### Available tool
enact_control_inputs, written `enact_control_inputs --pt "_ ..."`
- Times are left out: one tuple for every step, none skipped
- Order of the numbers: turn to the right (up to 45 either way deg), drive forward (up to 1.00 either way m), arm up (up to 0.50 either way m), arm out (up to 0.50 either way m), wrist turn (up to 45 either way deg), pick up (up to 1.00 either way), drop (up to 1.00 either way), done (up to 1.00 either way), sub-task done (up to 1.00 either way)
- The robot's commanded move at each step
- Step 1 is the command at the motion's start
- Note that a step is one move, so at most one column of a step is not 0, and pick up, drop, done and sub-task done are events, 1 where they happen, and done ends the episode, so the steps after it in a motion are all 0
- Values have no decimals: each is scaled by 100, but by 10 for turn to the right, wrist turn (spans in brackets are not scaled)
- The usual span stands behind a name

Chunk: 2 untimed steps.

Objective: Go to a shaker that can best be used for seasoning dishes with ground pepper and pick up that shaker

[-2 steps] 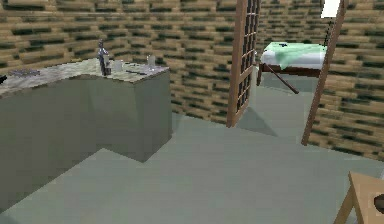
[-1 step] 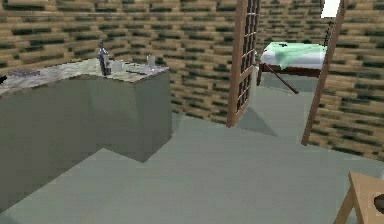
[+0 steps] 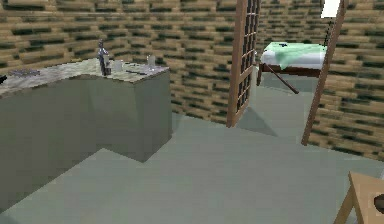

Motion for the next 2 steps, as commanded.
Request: enact_control_inputs --pt "0 0 0 0 450 0 0 0 0" --pt "0 0 0 0 450 0 0 0 0"
